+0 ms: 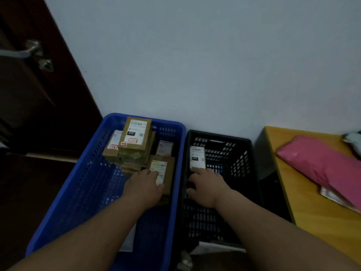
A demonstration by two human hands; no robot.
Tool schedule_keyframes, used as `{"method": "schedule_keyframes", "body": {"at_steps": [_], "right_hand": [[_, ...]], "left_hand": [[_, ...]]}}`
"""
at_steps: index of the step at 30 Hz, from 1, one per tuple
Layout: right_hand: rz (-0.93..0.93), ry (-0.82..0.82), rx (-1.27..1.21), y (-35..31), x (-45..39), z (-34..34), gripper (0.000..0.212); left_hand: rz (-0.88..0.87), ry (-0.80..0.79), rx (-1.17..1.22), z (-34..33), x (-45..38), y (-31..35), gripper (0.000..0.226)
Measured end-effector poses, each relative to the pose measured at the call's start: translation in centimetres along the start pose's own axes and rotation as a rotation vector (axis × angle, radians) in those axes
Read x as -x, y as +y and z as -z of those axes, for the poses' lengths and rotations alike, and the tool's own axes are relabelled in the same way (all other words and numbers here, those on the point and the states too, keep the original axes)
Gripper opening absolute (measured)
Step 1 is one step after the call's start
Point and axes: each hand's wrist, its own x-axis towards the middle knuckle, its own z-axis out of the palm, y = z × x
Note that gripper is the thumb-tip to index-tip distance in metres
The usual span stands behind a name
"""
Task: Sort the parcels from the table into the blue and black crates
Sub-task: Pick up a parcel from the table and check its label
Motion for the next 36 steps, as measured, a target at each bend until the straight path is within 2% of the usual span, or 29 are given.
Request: {"method": "schedule_keyframes", "body": {"at_steps": [6,12,17,24,31,36], "right_hand": [[-0.119,0.016,-0.059,3.8,8.1,-1.3,0.052],[-0.284,0.058,-0.145,11.4,16.0,-2.6,0.052],[-0.375,0.094,-0.245,20.1,23.3,-4.5,0.049],[-0.548,0.098,-0.336,33.9,33.5,-6.6,0.050],[-0.623,0.151,-0.427,41.9,36.9,-7.6,0.043],[-0.663,0.165,-0.462,46.2,37.1,-8.1,0.038]], "left_hand": [[-0.104,-0.021,-0.026,-0.4,3.8,5.1,0.060],[-0.221,0.012,-0.059,-1.6,6.2,13.2,0.062],[-0.313,0.019,-0.118,-4.1,8.1,22.5,0.051],[-0.413,-0.007,-0.128,-9.3,10.7,38.0,0.059],[-0.445,-0.024,-0.094,-11.9,10.5,47.0,0.061],[-0.522,-0.009,-0.073,-12.7,7.9,52.2,0.053]]}}
